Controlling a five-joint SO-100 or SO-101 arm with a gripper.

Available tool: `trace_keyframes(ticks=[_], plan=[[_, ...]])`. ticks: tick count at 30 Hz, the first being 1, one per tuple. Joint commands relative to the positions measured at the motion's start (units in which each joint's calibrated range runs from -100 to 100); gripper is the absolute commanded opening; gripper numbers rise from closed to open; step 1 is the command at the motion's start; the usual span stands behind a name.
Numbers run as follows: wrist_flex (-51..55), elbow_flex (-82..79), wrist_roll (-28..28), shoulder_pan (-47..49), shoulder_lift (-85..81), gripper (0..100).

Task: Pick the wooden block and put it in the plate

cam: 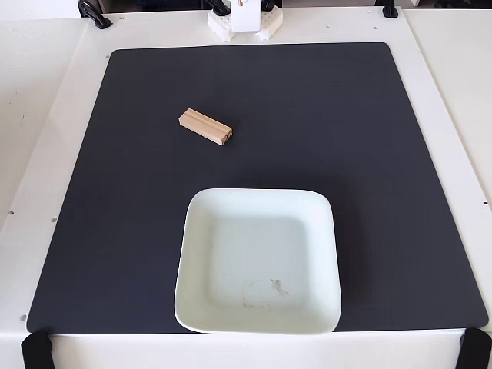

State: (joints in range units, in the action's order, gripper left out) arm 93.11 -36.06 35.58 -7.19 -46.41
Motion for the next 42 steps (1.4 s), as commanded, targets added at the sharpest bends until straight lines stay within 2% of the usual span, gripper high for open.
trace_keyframes(ticks=[1, 9, 12, 15, 20, 26, 29, 42], plan=[[-1.2, 7.0, -6.8, -0.6, 4.4, 1], [-3.2, 15.0, -31.1, -2.5, 15.9, 1], [-3.5, 17.0, -37.9, -3.1, 19.4, 1], [-3.5, 20.0, -42.1, -3.8, 22.3, 1], [-3.5, 20.9, -44.1, -9.2, 25.8, 2], [-3.4, 20.8, -44.1, -16.2, 30.6, 26], [-3.4, 21.7, -44.1, -17.9, 32.9, 34], [-3.3, 33.8, -44.5, -17.0, 51.1, 35]])
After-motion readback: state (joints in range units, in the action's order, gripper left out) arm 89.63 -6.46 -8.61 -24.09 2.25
